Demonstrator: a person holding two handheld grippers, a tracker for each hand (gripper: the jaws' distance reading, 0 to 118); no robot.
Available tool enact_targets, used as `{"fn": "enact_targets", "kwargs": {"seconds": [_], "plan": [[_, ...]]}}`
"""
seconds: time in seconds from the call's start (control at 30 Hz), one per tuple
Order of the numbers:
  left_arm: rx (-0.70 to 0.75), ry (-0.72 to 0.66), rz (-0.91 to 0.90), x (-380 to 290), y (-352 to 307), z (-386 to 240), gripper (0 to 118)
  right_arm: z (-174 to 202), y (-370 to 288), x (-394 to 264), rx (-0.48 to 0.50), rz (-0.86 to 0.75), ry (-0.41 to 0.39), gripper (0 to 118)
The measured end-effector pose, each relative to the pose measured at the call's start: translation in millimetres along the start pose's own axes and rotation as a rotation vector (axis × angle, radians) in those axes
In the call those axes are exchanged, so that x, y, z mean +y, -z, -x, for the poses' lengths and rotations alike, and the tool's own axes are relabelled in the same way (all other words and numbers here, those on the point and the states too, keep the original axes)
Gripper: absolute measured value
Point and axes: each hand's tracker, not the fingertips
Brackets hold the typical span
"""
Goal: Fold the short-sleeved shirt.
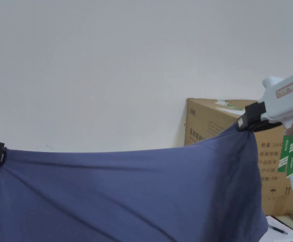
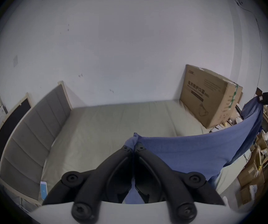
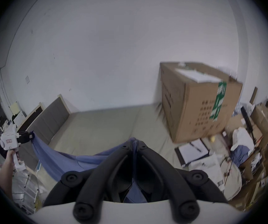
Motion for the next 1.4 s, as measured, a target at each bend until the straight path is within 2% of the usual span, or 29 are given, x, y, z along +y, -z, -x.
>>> {"fn": "enact_targets", "kwargs": {"seconds": [0.1,0.37,0.5,0.6,0.73,0.8,0.97,1.07,1.2,1.3,1.4], "plan": [[0.04,-0.033,-0.04,45.0,9.9,0.4,0,14.7,16.0,38.7,-0.077,-0.089,-0.038,4],[0.145,-0.057,-0.191,136.6,71.0,7.2,0,46.9,80.8,141.8,-0.138,-0.292,-0.053,4],[0.22,-0.041,-0.289,161.7,102.4,10.7,0,65.3,103.0,183.6,-0.174,-0.395,-0.115,4],[0.263,-0.007,-0.38,171.5,117.9,8.3,0,75.4,115.6,202.9,-0.188,-0.422,-0.116,4],[0.286,0.019,-0.391,172.3,143.7,6.5,0,84.3,136.9,198.6,-0.235,-0.468,-0.19,4],[0.297,0.026,-0.371,165.1,161.4,6.6,0,81.5,152.9,185.0,-0.225,-0.457,-0.183,4],[0.287,0.047,-0.2,97.3,226.5,4.1,0,60.4,231.0,101.0,-0.191,-0.303,-0.11,4],[0.224,0.017,-0.042,18.4,272.4,-1.5,0,39.3,290.3,4.3,-0.163,-0.133,-0.026,4],[0.111,-0.018,0.173,-120.7,311.8,-13.8,0,10.1,345.8,-159.3,-0.14,0.218,0.086,4],[0.098,-0.042,0.278,-214.5,312.1,-16.9,0,-5.2,349.9,-267.8,-0.113,0.385,0.097,4],[0.08,-0.061,0.338,-279.3,291.3,-7.7,0,-13.3,322.7,-344.6,-0.103,0.503,0.091,4]]}}
